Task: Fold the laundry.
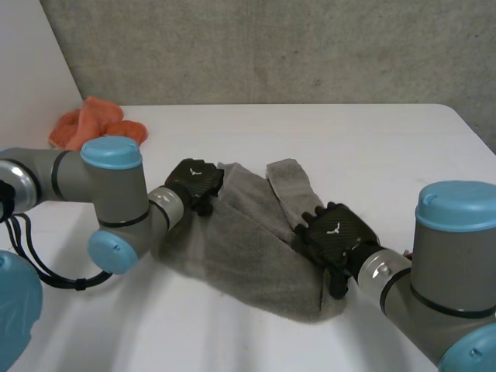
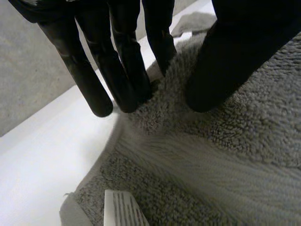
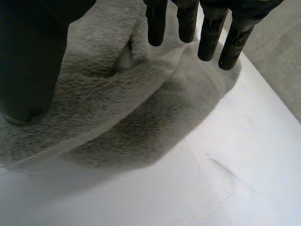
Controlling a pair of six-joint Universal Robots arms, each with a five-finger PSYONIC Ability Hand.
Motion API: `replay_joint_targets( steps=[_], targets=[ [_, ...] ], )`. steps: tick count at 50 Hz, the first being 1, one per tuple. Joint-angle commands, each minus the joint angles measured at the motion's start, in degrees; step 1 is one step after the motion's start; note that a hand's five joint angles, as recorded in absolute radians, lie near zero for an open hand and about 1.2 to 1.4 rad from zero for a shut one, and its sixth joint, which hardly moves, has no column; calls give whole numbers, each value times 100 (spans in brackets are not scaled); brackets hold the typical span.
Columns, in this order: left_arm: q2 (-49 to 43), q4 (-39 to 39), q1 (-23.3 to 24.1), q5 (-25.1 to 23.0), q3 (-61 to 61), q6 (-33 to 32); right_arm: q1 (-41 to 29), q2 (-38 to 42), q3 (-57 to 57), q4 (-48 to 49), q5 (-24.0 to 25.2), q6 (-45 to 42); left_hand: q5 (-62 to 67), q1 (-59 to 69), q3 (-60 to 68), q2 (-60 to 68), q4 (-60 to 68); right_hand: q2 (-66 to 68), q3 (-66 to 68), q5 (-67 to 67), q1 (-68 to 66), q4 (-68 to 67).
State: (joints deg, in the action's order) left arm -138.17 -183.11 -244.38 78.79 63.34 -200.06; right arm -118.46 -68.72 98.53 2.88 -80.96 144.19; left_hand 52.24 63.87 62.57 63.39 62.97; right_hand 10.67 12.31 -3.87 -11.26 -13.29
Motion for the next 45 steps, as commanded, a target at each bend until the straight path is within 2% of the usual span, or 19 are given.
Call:
replay_joint_targets(
  steps=[1, 3, 7, 12, 13, 17, 20, 24, 28, 29, 31, 32, 33, 35, 39, 40, 45],
  targets=[
    [255, 117, 101, 927, 47, -51, 156, 68, -921, 46, 54, 48, 1776, 1613, 1743, 1661, 1703, -67, -231, 387, 126, 329],
    [561, 126, 180, 1155, 256, -59, 130, 209, -1230, 54, 89, 40, 1776, 1613, 1743, 1661, 1703, -67, -231, 387, 126, 329],
    [1263, 100, 251, 1192, 827, -51, 104, 771, -2187, -25, 440, 13, 1776, 1613, 1743, 1661, 1703, -67, -231, 387, 126, 329],
    [2100, 100, 338, 1200, 1443, -51, 104, 1500, -3321, -393, 1266, -39, 1776, 1613, 1743, 1661, 1703, -67, -231, 387, 126, 329],
    [2197, 100, 356, 1200, 1514, -51, 104, 1745, -3689, -611, 1520, -135, 1776, 1613, 1743, 1661, 1703, -67, -231, 387, 126, 329],
    [2768, 65, 374, 1218, 1918, -51, 104, 2360, -4515, -1148, 1899, -713, 1776, 1613, 1743, 1661, 1703, -67, -231, 387, 126, 329],
    [3190, 29, 365, 1200, 2165, -51, 95, 2748, -4878, -1448, 1935, -1286, 1776, 1613, 1743, 1661, 1703, -67, -231, 387, 126, 329],
    [3568, -76, 339, 1200, 2323, -51, 95, 3354, -5396, -1904, 1865, -2497, 1776, 1613, 1743, 1661, 1703, -67, -231, 387, 126, 329],
    [3736, -295, 312, 1200, 2324, -68, 95, 3768, -5686, -2011, 1672, -3158, 1776, 1613, 1743, 1661, 1703, -67, -231, 387, 126, 329],
    [3744, -348, 312, 1209, 2306, -68, 95, 3821, -5748, -2011, 1619, -3203, 1776, 1613, 1743, 1661, 1703, 490, 325, -169, -430, -227],
    [3753, -524, 242, 1200, 2245, -68, 95, 3883, -5898, -1976, 1496, -3213, 1776, 1613, 1743, 1661, 1703, 2521, 2356, -2200, -2461, -2258],
    [3753, -594, 199, 1200, 2201, -68, 95, 3927, -6098, -1941, 1313, -3169, 1776, 1613, 1743, 1661, 1703, 5630, 5465, -5309, -5570, -5367],
    [3753, -656, 155, 1200, 2148, -68, 95, 3936, -6222, -1906, 1224, -3134, 1776, 1613, 1743, 1661, 1703, 6920, 6756, -6600, -6861, -6658],
    [3727, -849, 14, 1200, 1920, -68, 95, 3954, -6503, -1792, 1022, -2994, 1776, 1613, 1743, 1661, 1703, 6933, 6769, -6613, -6874, -6671],
    [3622, -1051, -57, 1226, 1305, -59, 139, 3752, -7005, -1502, 521, -2072, 1776, 1613, 1743, 1661, 1703, 6933, 6769, -6613, -6874, -6671],
    [3578, -1069, -57, 1235, 1156, -59, 174, 3508, -7049, -1475, 390, -1635, 1776, 1613, 1743, 1661, 1703, 6933, 6769, -6613, -6874, -6671],
    [3384, -1078, -74, 1323, 269, -51, 472, 2426, -6621, -1527, 46, -621, 1776, 1613, 1743, 1661, 1703, 6933, 6769, -6613, -6874, -6671]
  ],
)
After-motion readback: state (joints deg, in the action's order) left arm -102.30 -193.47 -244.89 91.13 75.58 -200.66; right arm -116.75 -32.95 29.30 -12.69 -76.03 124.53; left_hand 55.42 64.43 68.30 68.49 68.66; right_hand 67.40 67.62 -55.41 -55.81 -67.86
